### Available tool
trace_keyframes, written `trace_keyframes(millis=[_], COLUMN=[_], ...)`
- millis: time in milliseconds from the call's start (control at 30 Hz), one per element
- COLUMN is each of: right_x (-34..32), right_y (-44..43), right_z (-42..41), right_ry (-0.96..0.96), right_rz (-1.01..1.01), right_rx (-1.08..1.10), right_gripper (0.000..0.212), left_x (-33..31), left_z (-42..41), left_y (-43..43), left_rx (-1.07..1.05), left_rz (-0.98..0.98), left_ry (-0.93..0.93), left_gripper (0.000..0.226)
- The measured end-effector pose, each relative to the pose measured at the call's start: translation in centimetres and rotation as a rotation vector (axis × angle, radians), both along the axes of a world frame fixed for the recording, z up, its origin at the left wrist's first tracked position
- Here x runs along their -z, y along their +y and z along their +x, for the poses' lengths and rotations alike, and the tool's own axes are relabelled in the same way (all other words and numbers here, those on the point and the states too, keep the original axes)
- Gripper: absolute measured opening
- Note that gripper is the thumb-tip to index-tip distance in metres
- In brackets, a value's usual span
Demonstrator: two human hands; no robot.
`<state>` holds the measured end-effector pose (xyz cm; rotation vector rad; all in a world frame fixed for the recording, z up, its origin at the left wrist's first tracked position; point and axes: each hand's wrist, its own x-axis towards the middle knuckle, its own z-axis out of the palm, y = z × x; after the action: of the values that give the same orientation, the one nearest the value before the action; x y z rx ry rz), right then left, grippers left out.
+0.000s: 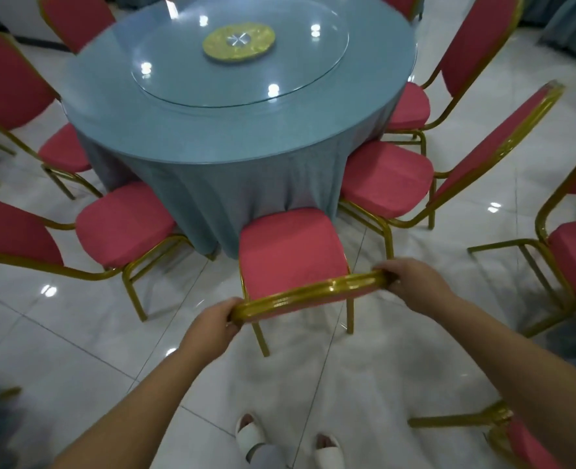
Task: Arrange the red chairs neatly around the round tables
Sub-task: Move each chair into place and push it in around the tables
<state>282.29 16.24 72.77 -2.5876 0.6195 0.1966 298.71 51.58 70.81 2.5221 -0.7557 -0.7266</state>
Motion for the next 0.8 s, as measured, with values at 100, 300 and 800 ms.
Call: trace_keyframes(millis=[100, 300, 800], right_x=[-0.2, -0.4, -3.4], right_y=[-0.6, 5.0, 7.9], right_z=[4.9, 9.0, 11.7], right_ry=[-0.012, 0.028, 0.126], right_rz=[-0.085, -0.104, -0.191], right_rx=[0.071, -0.034, 0.088], right_gripper=[0.040, 0.094, 0.092], left_x=[-1.3, -3.4, -2.2], left_z=[1.5, 2.6, 7.3], left_y=[-3.8, -6.2, -4.0], left_rx=[-0.129, -0.026, 0.040], left_rz=[0.031, 0.039, -0.035], left_ry=[-0.049, -0.145, -0.069], left_gripper=[0.029, 0.035, 0.039])
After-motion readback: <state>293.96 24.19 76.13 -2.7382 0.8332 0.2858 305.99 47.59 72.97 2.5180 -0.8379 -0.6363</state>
